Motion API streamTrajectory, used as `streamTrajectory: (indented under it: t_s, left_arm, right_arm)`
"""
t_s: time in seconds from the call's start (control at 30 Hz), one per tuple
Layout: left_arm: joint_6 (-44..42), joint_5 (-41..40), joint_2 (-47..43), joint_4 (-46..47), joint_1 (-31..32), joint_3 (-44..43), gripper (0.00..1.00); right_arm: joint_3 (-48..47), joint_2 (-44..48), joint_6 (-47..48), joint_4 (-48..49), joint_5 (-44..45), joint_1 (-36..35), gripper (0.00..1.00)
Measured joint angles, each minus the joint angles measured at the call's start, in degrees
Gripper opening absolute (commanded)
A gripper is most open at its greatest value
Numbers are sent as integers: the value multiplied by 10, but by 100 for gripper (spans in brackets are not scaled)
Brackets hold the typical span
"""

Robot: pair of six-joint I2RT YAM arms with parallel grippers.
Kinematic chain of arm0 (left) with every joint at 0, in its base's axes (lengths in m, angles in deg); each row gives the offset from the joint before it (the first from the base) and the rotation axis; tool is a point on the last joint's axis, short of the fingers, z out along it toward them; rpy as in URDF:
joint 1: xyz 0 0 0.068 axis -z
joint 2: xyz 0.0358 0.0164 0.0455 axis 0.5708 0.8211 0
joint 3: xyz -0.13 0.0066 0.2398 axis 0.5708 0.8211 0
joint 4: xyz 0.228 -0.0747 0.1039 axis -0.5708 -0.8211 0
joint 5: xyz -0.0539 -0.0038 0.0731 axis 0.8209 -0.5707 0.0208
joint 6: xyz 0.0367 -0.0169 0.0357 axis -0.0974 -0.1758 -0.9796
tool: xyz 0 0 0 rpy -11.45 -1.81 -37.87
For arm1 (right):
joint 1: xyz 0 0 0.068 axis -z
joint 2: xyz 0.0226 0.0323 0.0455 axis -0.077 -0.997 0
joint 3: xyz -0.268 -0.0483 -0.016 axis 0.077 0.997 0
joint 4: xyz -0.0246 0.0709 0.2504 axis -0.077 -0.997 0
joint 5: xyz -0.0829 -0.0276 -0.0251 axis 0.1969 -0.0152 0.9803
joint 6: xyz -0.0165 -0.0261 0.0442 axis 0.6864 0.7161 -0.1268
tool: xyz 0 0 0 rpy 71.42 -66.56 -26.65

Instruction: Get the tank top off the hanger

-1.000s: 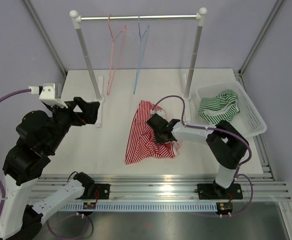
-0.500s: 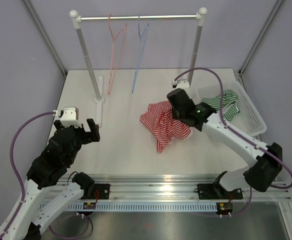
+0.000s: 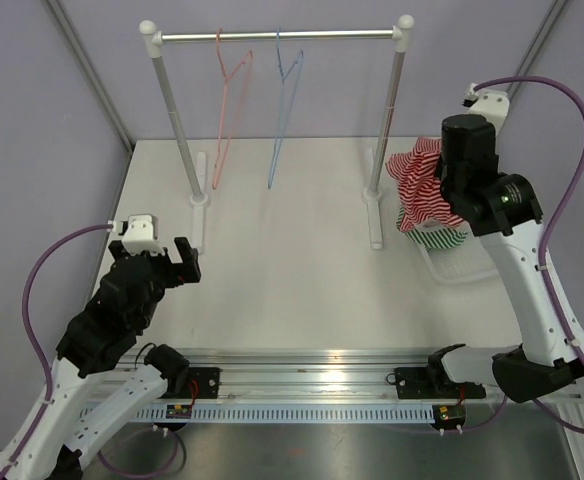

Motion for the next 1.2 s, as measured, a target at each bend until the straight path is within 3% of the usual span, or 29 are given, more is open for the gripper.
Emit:
streamTrajectory:
  t_s: [0.13,0.33,0.63,0.77,0.87,0.97,1.0,1.07,1.1,1.2]
  left_arm:
    - [0,1,-5,3,0,0,99]
    - [0,5,-6,6,0,0,99]
    - [0,7,-19,8,0,0,99]
    - [0,7,-21,8,0,0,99]
    - [0,7,-21,7,0,0,99]
    - [0,5,-21,5,0,0,99]
    - [0,4,-21,4,0,0,99]
    - [0,1,-20,0,0,0,99]
    - [1,-1,-19,-3,0,-2,99]
    - [5,-13,-14,-11,0,-15,99]
  right_arm:
    - [-3,-7,6,-16,10,80,0]
    - [53,-83,5,-2,-50,187,0]
    - [185,-337,-31,85,-209,233,0]
    - [195,-373,-42,94,-242,247,1]
    - [198,-360,-51,96,-259,254,16]
    - [199,-343,-61,93,-273,258,38]
    - [198,-335,-64,90,-274,258,51]
    - [188,-309,-69,74,-273,259,60]
    - [176,-297,-68,62,-272,259,71]
    - [122,-259,-68,39,-260,259,82]
